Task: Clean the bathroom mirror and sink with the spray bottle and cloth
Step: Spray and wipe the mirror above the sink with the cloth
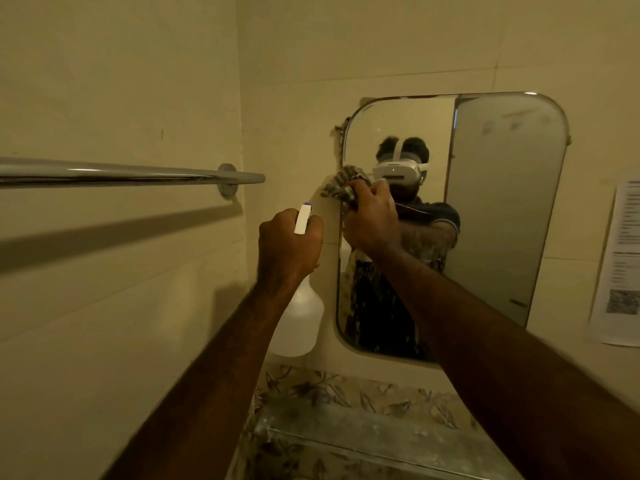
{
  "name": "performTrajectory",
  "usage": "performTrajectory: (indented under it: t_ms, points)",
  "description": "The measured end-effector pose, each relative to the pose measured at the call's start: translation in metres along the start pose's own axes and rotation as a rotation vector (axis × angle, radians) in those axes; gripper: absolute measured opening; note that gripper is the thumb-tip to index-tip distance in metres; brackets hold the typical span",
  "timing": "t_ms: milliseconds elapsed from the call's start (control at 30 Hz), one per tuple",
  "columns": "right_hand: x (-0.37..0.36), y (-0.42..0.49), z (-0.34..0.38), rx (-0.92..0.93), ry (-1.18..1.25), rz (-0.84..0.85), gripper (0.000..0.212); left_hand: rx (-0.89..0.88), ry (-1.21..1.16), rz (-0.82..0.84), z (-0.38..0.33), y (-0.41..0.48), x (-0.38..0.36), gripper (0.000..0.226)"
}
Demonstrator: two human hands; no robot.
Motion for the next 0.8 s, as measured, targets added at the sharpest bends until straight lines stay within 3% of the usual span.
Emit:
performTrajectory:
  t_ms: [167,533,800]
  points:
    - [0.002,-0.013,0.000,0.198,-0.534,0.201,0.047,-0.022,-0.012,0.019,0.000,-0.002,-0.011,0.020]
    - [0.035,-0.022,-0.023,0.257,-0.804,0.263,0.041,0.019,-0.029,0.091,0.000,-0.012,-0.047,0.020]
    - [0.088,-0.039,-0.074,0.246,-0.773,0.284,0.037,0.005,-0.073,0.157,-0.021,-0.022,-0.082,0.023]
Point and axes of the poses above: each hand's wrist, its own y-axis towards the middle knuckle, its own x-axis out of the back of the hand, z = x × y, the point moved 2 cm from there along y, towards the middle knuckle, and after that the axes turned 14 degrees about z, right-handed, at the moved point
